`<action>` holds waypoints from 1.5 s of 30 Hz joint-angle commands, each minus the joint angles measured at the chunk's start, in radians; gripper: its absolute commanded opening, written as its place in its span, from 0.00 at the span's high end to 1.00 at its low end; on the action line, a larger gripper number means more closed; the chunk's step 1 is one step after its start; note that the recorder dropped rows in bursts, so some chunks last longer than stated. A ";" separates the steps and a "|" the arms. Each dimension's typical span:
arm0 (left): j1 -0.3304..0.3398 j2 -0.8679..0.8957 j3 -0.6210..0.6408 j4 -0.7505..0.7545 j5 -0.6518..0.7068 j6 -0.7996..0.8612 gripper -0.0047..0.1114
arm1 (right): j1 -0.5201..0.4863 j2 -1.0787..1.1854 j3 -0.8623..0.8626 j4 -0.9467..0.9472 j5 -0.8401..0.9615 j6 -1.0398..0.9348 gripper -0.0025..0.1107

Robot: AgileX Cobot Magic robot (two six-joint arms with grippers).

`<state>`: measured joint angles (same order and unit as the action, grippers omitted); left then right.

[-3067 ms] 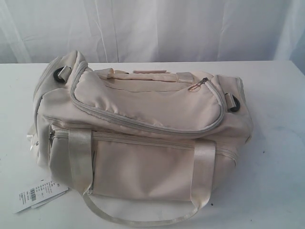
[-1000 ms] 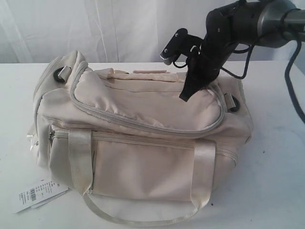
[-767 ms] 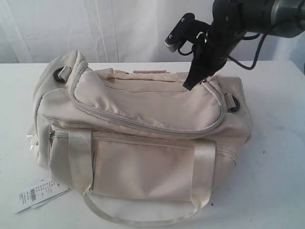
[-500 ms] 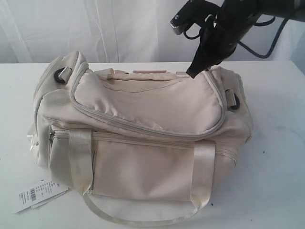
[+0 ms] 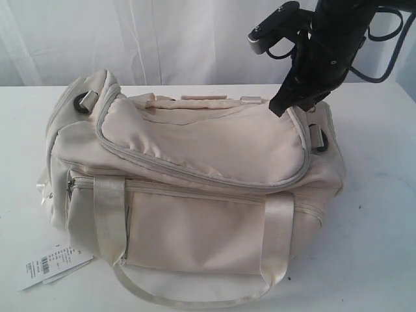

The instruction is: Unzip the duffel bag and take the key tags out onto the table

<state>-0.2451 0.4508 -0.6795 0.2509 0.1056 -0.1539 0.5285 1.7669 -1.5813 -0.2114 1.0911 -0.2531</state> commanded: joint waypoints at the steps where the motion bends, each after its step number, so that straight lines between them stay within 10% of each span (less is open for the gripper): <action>1: -0.007 0.103 -0.112 -0.049 0.060 -0.047 0.96 | 0.000 -0.036 -0.002 0.056 0.074 0.023 0.98; 9: -0.013 0.287 -0.247 -0.153 0.314 -0.042 0.96 | 0.000 -0.043 0.000 0.116 0.130 0.021 0.98; 17: -0.047 0.507 -0.255 -0.567 0.554 0.400 0.96 | 0.000 -0.043 0.000 0.132 0.130 0.014 0.98; 22: -0.047 0.585 -0.255 -0.763 0.593 0.615 0.96 | 0.000 -0.043 0.000 0.164 0.130 0.012 0.98; 45: -0.047 0.645 -0.117 -0.761 0.413 0.650 0.96 | 0.000 -0.064 0.048 0.169 0.130 -0.004 0.98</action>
<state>-0.2892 1.0999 -0.8007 -0.4951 0.5104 0.4907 0.5285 1.7322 -1.5680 -0.0588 1.1758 -0.2382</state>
